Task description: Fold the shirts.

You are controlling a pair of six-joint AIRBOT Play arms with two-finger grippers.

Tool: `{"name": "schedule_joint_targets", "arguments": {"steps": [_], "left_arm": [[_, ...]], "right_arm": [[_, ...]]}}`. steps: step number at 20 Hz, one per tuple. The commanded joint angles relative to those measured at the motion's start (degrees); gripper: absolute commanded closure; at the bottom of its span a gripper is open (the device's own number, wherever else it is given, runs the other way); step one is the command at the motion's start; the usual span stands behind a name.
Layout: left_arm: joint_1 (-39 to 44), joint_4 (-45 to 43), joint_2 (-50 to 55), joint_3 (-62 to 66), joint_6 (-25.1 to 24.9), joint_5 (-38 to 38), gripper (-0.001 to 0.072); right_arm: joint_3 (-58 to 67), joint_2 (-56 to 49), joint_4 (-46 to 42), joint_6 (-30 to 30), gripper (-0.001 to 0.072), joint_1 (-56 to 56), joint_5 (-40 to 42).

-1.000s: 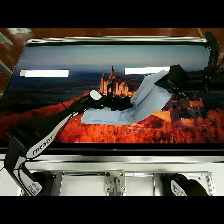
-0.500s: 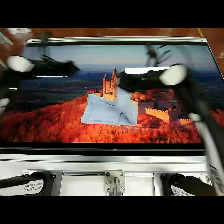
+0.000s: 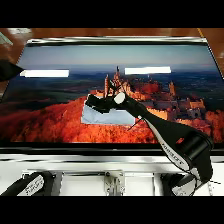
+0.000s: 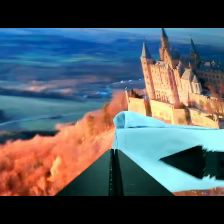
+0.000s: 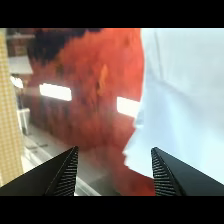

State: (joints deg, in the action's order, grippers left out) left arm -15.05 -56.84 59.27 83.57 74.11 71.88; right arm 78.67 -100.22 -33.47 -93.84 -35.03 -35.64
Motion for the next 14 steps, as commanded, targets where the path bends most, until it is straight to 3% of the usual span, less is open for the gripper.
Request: {"name": "schedule_joint_targets", "arguments": {"steps": [1, 4, 5, 6, 7, 9, 14], "left_arm": [[-1.1, -0.6, -1.7, -2.2, -0.4, 2.3, 0.0667], [-1.0, -0.6, -1.7, -4.9, -0.6, 2.2, 0.0667], [-1.0, -0.6, -1.7, -5.5, -0.6, 2.0, 0.0667], [-1.0, -0.6, -1.7, -6.0, -0.6, 1.9, 0.0667], [-1.0, -0.6, -1.7, -6.2, -0.6, 1.7, 0.0667], [-0.5, -0.3, -1.8, -6.2, -0.6, 1.2, 0.0667], [3.0, 0.3, -1.6, -6.2, -0.3, -1.0, 0.0667]], "right_arm": [[0.0, 4.0, -11.9, 1.6, 0.0138, 7.7, -15.5], [0.0, 10.2, -32.9, -2.3, 0.0125, 19.5, -31.8], [0.0, 11.4, -39.9, -5.1, 0.0072, 23.6, -35.8], [0.0, 11.7, -42.4, -6.7, 0.0071, 27.3, -38.0], [-0.3, 11.5, -40.2, -5.7, 0.0034, 30.4, -38.8], [-1.7, 10.4, -32.8, -1.5, 0.0034, 33.5, -36.7], [-3.7, 2.0, -25.6, 3.2, 0.0034, 30.6, -32.9]]}}
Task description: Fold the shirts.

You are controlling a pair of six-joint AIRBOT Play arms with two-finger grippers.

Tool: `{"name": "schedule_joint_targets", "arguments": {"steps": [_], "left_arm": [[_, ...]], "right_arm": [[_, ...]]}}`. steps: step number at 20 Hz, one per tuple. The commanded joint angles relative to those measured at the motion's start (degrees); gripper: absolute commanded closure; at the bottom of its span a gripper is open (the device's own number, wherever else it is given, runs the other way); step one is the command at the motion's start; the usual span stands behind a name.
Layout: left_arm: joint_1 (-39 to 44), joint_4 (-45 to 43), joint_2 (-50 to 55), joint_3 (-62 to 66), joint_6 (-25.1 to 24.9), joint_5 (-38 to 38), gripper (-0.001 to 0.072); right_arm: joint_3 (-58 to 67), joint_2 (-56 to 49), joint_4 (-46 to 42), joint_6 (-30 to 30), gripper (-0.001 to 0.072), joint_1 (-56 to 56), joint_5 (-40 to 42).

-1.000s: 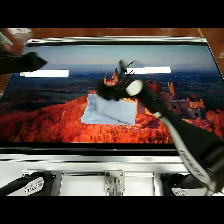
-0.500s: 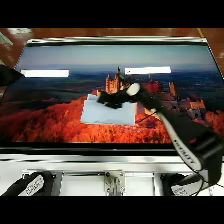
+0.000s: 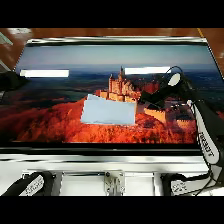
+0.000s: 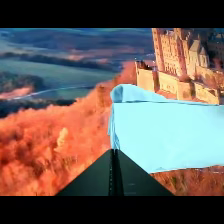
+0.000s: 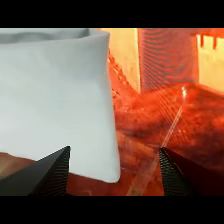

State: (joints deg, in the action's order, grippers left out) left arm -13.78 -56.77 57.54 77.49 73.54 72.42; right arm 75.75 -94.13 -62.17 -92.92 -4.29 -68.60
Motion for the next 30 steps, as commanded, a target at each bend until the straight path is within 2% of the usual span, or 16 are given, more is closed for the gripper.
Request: {"name": "schedule_joint_targets", "arguments": {"steps": [1, 5, 7, 8, 9, 10, 11, 14, 16, 20, 22, 24, 27, 28, 30], "left_arm": [[2.2, 0.2, 0.2, -0.1, 0.2, -2.5, 0.0667], [2.5, 0.2, 0.3, -0.1, 2.2, -4.6, 0.0667], [2.5, 0.2, 0.4, -0.1, 4.0, -6.6, 0.0667], [2.6, 0.2, 0.4, -0.1, 4.9, -7.8, 0.0667], [2.8, 0.2, 0.4, -0.1, 5.5, -8.8, 0.0667], [3.0, 0.2, 0.4, -0.1, 5.9, -9.5, 0.0667], [3.3, 0.2, 0.5, -0.1, 6.5, -10.0, 0.0667], [4.4, 0.2, 0.5, -0.1, 7.3, -10.0, 0.0667], [5.9, 0.2, 0.5, -0.1, 7.3, -9.8, 0.0667], [11.3, 0.1, 0.5, -0.2, 7.3, -9.8, 0.0667], [13.8, -2.7, 1.0, -0.4, 11.0, -9.9, 0.0667], [15.9, -5.9, 1.7, -1.7, 15.3, -9.9, 0.0667], [19.0, -6.2, 1.9, -5.2, 17.3, -12.5, 0.0667], [20.2, -6.3, 2.1, -6.4, 19.3, -13.9, 0.0667], [22.9, -6.3, 2.5, -8.5, 22.1, -15.7, 0.0667]], "right_arm": [[-0.8, -6.1, 5.1, 3.1, 0.0034, -0.6, 0.1], [-0.8, -11.6, 19.0, 9.0, 0.0035, -0.7, 2.0], [-0.8, -13.2, 22.2, 9.5, 0.0036, -0.7, 2.1], [-0.8, -13.9, 23.7, 10.5, 0.0133, -0.7, 1.5], [-0.8, -14.4, 25.5, 12.3, 0.0281, -0.7, 0.9], [-0.8, -14.6, 27.8, 14.9, 0.0438, -0.7, 0.3], [-0.7, -14.6, 29.5, 17.6, 0.0646, -0.7, 0.0], [2.1, -13.9, 31.0, 27.0, 0.0653, 2.0, 0.4], [5.9, -12.3, 28.0, 27.0, 0.0653, 6.8, 2.8], [9.8, -7.3, 18.6, 19.9, 0.0653, 22.4, 9.2], [9.8, -5.1, 14.6, 16.9, 0.0653, 31.8, 9.7], [9.8, -3.7, 9.1, 13.6, 0.0653, 41.1, 7.2], [9.4, -3.4, -0.7, 12.0, 0.0653, 53.2, -3.1], [8.3, -3.0, -4.6, 11.6, 0.0653, 56.3, -5.9], [3.3, -0.7, -8.3, 9.7, 0.0653, 62.6, -6.5]]}}
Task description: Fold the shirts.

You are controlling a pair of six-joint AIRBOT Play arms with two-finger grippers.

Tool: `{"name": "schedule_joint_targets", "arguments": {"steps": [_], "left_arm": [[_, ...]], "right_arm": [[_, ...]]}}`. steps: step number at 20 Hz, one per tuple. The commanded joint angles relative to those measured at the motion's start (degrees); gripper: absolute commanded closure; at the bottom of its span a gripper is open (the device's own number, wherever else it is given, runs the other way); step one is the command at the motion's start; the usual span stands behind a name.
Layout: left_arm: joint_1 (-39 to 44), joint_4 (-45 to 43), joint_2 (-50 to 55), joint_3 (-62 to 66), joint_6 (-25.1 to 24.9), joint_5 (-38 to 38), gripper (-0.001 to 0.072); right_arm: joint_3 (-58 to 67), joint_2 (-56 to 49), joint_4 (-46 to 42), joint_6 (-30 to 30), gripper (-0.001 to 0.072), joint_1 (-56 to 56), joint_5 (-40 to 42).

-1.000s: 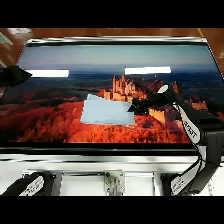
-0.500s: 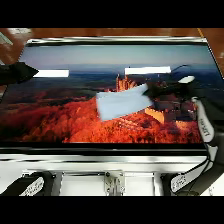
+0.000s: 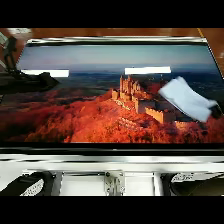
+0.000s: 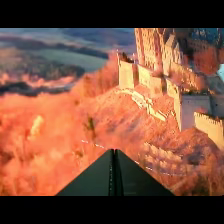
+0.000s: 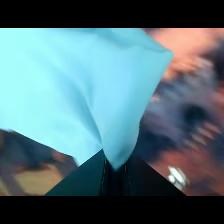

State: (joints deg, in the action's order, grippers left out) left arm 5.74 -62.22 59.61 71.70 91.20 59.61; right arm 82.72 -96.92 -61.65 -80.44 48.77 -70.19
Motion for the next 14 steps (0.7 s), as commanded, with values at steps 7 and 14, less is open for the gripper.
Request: {"name": "schedule_joint_targets", "arguments": {"steps": [7, 14], "left_arm": [[11.3, -0.9, 0.5, -4.6, 4.5, -7.0, 0.0667], [12.9, -0.9, 0.5, -4.6, 4.5, -9.3, 0.0667]], "right_arm": [[-22.9, 14.9, -10.7, -3.5, 0.0653, 27.1, -1.7], [-35.7, 21.8, -7.5, -5.3, 0.0652, 33.6, 2.9]]}}
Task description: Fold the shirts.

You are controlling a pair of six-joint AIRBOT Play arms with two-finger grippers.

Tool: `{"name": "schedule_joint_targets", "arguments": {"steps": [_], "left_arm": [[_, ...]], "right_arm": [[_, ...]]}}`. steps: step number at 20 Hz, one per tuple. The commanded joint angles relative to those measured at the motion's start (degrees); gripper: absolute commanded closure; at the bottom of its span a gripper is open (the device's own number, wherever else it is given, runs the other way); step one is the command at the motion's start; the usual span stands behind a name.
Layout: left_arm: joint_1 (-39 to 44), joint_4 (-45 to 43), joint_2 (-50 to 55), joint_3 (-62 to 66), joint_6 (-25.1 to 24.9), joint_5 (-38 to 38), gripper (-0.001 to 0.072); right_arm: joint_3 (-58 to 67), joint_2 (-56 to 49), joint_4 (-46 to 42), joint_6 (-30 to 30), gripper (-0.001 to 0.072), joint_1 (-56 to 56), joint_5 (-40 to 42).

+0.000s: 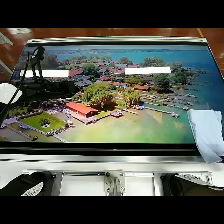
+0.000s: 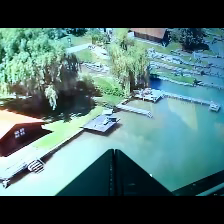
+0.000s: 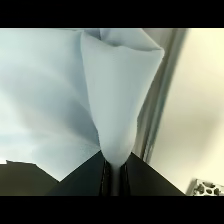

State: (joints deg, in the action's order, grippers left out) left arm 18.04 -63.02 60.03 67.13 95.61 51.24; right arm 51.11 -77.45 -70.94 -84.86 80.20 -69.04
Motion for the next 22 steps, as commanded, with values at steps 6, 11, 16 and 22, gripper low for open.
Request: {"name": "schedule_joint_targets", "arguments": {"steps": [6, 11, 16, 22], "left_arm": [[0.6, -0.1, 0.0, 0.0, -0.6, -1.6, 0.0667], [0.5, -0.1, 0.0, 0.0, -8.1, -2.2, 0.0667], [2.6, -11.6, 2.6, 2.9, -2.3, -2.7, 0.0672], [4.7, -29.0, 21.4, 21.0, 3.7, 31.7, 0.0057]], "right_arm": [[-1.7, 2.9, -0.7, 2.1, 0.0112, 2.2, -3.7], [10.9, 12.9, -7.3, -3.1, 0.0112, 1.8, -5.2], [18.7, 24.5, 3.9, 4.5, 0.0114, -15.3, 11.2], [18.0, 18.8, -11.7, 1.7, 0.0112, -56.0, -6.0]]}}
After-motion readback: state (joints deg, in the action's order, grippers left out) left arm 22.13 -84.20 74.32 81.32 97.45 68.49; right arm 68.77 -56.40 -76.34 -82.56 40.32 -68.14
